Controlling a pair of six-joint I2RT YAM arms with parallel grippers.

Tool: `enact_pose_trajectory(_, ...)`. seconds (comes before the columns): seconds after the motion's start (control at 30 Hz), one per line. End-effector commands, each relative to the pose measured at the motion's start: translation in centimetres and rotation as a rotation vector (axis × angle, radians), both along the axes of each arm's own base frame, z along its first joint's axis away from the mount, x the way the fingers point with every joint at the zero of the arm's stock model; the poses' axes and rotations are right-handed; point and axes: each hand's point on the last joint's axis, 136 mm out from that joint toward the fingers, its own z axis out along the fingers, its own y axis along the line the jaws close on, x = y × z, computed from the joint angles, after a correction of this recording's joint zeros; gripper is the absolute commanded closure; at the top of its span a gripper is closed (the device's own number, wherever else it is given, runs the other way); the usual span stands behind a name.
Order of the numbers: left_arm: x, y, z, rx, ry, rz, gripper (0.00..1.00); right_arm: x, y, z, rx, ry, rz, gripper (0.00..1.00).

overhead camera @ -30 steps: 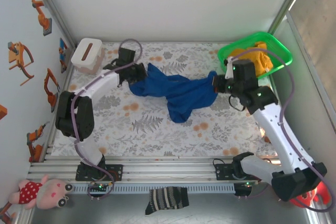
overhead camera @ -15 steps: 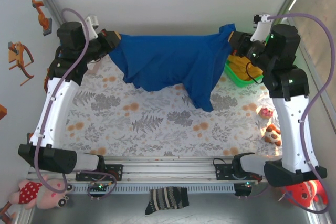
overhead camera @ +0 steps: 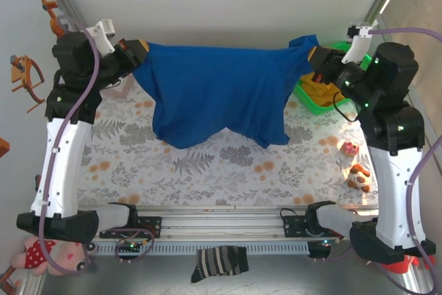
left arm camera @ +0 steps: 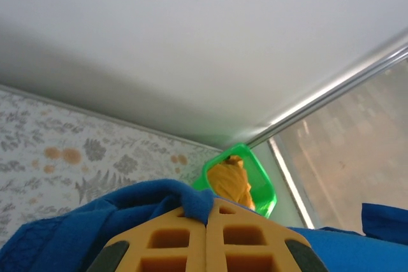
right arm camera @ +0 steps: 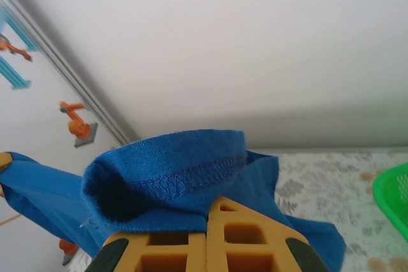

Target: Fold the inside-out t-shirt

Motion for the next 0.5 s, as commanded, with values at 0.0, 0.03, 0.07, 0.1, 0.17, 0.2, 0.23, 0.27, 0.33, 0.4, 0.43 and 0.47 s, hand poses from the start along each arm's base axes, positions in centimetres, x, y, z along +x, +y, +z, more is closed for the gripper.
enact_pose_trajectory(0.0,-2.6,1.4,5.0,-0.031,-0.14,0.04,1.0,-2.6,-1.2,5.0,0.017,-0.156,-0.036,1.0)
enact_pose_trajectory(0.03,-2.4,1.4,4.8,-0.024,-0.132,0.043,1.0,-2.3,-1.3,5.0,0.015,-0.156,-0.04,1.0)
enact_pose_trajectory(0.07,-1.9,1.4,4.0,-0.013,-0.112,0.047,1.0,-1.8,-1.2,4.6,0.009,-0.143,-0.043,1.0)
enact_pose_trajectory(0.1,-1.3,1.4,3.1,-0.001,-0.085,0.051,1.0,-1.2,-1.2,4.0,0.002,-0.126,-0.048,1.0)
enact_pose_trajectory(0.17,0.1,1.4,0.6,0.036,-0.028,0.056,1.0,0.4,-1.1,2.0,-0.019,-0.078,-0.057,1.0)
enact_pose_trajectory(0.2,0.9,1.4,-0.8,0.054,0.002,0.066,1.0,1.3,-1.0,0.8,-0.029,-0.05,-0.062,1.0)
enact_pose_trajectory(0.23,1.8,1.6,-2.5,0.074,0.036,0.078,1.0,2.2,-1.0,-0.8,-0.038,-0.014,-0.072,1.0)
enact_pose_trajectory(0.27,2.6,1.6,-4.0,0.092,0.061,0.082,1.0,3.2,-0.9,-2.1,-0.047,0.015,-0.073,1.0)
enact_pose_trajectory(0.33,4.3,1.7,-6.7,0.118,0.118,0.089,1.0,5.0,-0.5,-5.0,-0.064,0.079,-0.071,1.0)
enact_pose_trajectory(0.4,5.9,1.8,-8.8,0.152,0.158,0.091,1.0,6.5,-0.2,-7.1,-0.082,0.127,-0.065,1.0)
enact_pose_trajectory(0.43,6.6,2.0,-9.7,0.169,0.175,0.094,1.0,7.2,-0.1,-7.9,-0.088,0.147,-0.063,1.0)
enact_pose_trajectory(0.47,7.4,2.0,-10.6,0.184,0.197,0.095,1.0,7.9,0.0,-8.6,-0.096,0.163,-0.061,1.0)
